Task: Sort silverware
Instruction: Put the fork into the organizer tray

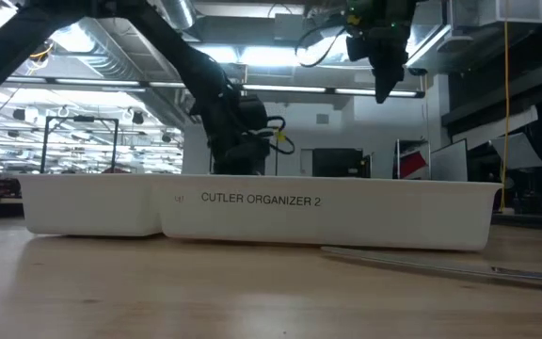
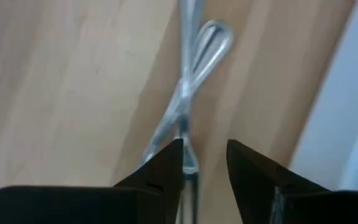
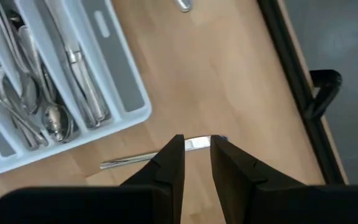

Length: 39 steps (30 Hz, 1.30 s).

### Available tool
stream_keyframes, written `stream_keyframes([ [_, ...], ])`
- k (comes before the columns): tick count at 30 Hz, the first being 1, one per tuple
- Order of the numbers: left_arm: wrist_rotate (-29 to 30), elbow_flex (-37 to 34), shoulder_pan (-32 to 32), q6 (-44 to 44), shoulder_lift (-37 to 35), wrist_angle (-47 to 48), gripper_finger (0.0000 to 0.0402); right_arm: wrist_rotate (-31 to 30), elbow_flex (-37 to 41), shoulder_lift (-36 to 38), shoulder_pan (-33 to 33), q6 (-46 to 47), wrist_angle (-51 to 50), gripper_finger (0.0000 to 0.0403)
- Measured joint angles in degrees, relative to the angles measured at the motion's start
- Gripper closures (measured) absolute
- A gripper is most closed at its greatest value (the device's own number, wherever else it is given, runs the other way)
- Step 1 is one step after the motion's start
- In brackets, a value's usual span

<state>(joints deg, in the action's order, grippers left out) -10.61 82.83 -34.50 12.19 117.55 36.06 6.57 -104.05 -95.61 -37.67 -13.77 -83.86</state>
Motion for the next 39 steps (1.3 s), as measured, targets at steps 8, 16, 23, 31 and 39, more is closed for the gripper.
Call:
stream_keyframes([
  [8, 4.6, 0.0, -0.5, 1.5, 0.1, -1.0, 0.0288, 0.0, 0.0, 0.0, -3.8, -1.6, 0.2, 0.0322],
  [16, 4.1, 0.0, -0.3, 1.5, 0.2, -0.2, 0.0288, 0.0, 0.0, 0.0, -5.2, -1.7, 0.3, 0.0322],
  [23, 3.5, 0.1, -0.3, 1.1, 1.7, -1.3, 0.0288, 0.1, 0.0, 0.0, -5.1, -3.4, 0.6, 0.0322],
  [31, 4.2, 0.1, -0.3, 1.1, 2.8, -6.3, 0.0288, 0.5, 0.0, 0.0, -5.1, -3.5, 1.2, 0.0322],
  [39, 4.3, 0.1, 0.1, 1.7, 2.8, -5.9, 0.0288, 0.5, 0.0, 0.0, -5.1, -3.5, 1.6, 0.0322],
])
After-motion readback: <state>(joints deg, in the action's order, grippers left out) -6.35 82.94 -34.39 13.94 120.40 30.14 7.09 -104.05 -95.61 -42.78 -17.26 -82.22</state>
